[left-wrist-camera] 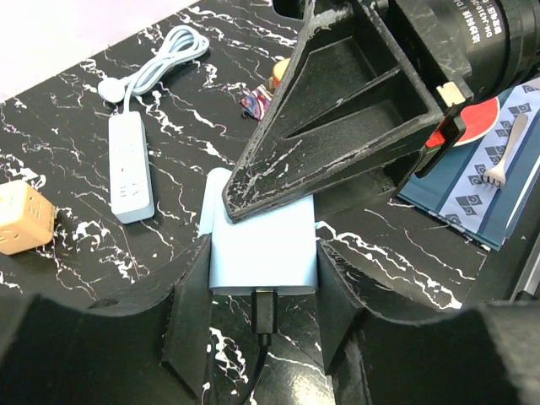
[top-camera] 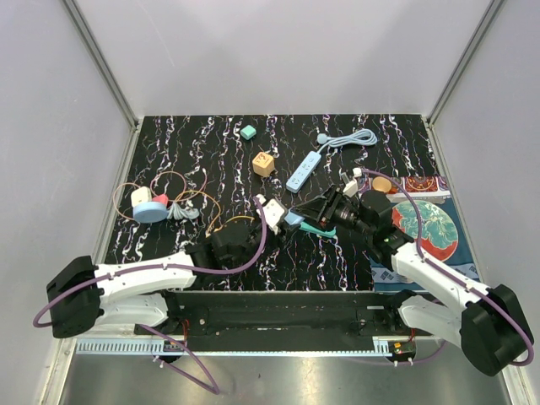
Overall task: Insert the plug
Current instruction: Pick up the plug from the center of the board, then insert the plug into the socket.
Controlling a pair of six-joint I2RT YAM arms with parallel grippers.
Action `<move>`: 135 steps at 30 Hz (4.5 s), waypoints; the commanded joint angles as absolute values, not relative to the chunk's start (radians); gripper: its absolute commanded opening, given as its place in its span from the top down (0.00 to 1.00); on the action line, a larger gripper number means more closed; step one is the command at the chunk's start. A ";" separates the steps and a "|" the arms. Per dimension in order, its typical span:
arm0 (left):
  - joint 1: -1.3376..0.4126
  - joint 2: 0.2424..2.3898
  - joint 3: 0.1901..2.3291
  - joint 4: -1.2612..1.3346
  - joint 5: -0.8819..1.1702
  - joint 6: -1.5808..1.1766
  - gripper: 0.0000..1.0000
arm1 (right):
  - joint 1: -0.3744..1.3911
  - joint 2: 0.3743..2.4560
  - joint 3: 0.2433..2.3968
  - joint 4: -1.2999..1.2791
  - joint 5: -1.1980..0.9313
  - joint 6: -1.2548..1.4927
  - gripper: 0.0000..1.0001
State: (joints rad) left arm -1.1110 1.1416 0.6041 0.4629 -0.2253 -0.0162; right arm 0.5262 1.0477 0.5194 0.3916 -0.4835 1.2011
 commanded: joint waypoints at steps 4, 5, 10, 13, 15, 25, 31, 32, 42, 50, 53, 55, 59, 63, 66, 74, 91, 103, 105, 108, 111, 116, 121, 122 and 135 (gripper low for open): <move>-1.112 1.058 0.637 0.393 -0.310 -0.077 1.00 | 0.529 0.988 0.620 0.122 -0.347 0.909 0.33; -1.106 1.055 0.644 0.335 -0.316 -0.089 1.00 | 0.531 0.983 0.649 0.051 -0.307 0.879 0.30; -1.060 1.045 0.704 0.152 -0.299 -0.211 1.00 | 0.517 0.959 0.712 -0.157 -0.164 0.703 0.11; -0.999 1.049 0.732 0.043 -0.235 -0.284 1.00 | 0.499 0.971 0.742 -0.222 -0.060 0.613 0.04; -0.953 1.061 0.753 -0.033 -0.210 -0.329 1.00 | 0.489 0.995 0.752 -0.233 -0.005 0.574 0.02; -0.844 1.100 0.827 -0.248 -0.087 -0.370 1.00 | 0.454 1.285 0.781 -0.207 0.034 0.424 0.00; -0.805 1.101 0.838 -0.296 -0.074 -0.368 1.00 | 0.449 1.405 0.801 -0.204 0.006 0.385 0.00; -0.799 1.103 0.842 -0.304 -0.069 -0.361 1.00 | 0.448 1.416 0.804 -0.201 0.003 0.382 0.00; -0.762 1.161 0.916 -0.376 -0.022 -0.336 1.00 | 0.466 1.424 0.779 -0.155 -0.302 0.460 0.00; -0.750 1.288 1.035 -0.437 0.024 -0.287 1.00 | 0.495 1.347 0.764 -0.150 -0.384 0.434 0.00; -0.746 1.374 1.113 -0.475 0.061 -0.259 1.00 | 0.494 1.286 0.756 -0.178 -0.247 0.417 0.00; -0.742 1.423 1.163 -0.521 0.098 -0.241 1.00 | 0.495 1.232 0.755 -0.207 -0.120 0.396 0.00; -0.738 1.586 1.331 -0.639 0.156 -0.175 1.00 | 0.494 1.167 0.752 -0.239 0.072 0.382 0.00; -0.738 1.686 1.436 -0.738 0.175 -0.149 1.00 | 0.494 1.123 0.701 -0.226 0.233 0.437 0.00; -0.738 1.758 1.508 -0.805 0.172 -0.132 1.00 | 0.492 1.111 0.661 -0.181 0.282 0.466 0.00; -0.738 1.928 1.683 -0.926 0.150 -0.098 1.00 | 0.491 1.103 0.617 -0.103 0.319 0.506 0.00; -0.739 2.129 1.950 -1.081 0.124 -0.071 1.00 | 0.492 1.147 0.592 -0.081 0.299 0.511 0.00; -0.755 2.189 2.016 -1.109 0.103 -0.067 1.00 | 0.492 1.167 0.597 -0.077 0.288 0.506 0.00; -0.756 2.197 2.020 -1.111 0.098 -0.067 1.00 | 0.492 1.169 0.598 -0.077 0.285 0.506 0.00; -0.758 2.201 2.023 -1.109 0.094 -0.067 1.00 | 0.492 1.169 0.598 -0.075 0.282 0.505 0.00; -0.762 2.207 2.029 -1.109 0.087 -0.067 1.00 | 0.491 1.175 0.600 -0.074 0.275 0.502 0.00; -0.767 2.221 2.043 -1.109 0.084 -0.064 1.00 | 0.491 1.189 0.607 -0.072 0.256 0.494 0.00; -0.770 2.214 2.040 -1.095 0.094 -0.063 1.00 | 0.486 1.222 0.646 -0.069 0.180 0.474 0.00; -0.770 2.203 2.030 -1.091 0.091 -0.060 1.00 | 0.482 1.232 0.655 -0.071 0.155 0.472 0.00; -0.770 2.197 1.993 -1.103 0.077 -0.038 1.00 | 0.393 1.339 0.709 -0.035 -0.083 0.506 0.02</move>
State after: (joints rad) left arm -0.7658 2.2139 1.9945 -1.0992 0.1059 -0.0574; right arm 0.4133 1.3106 0.6746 -0.0841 0.0010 0.4923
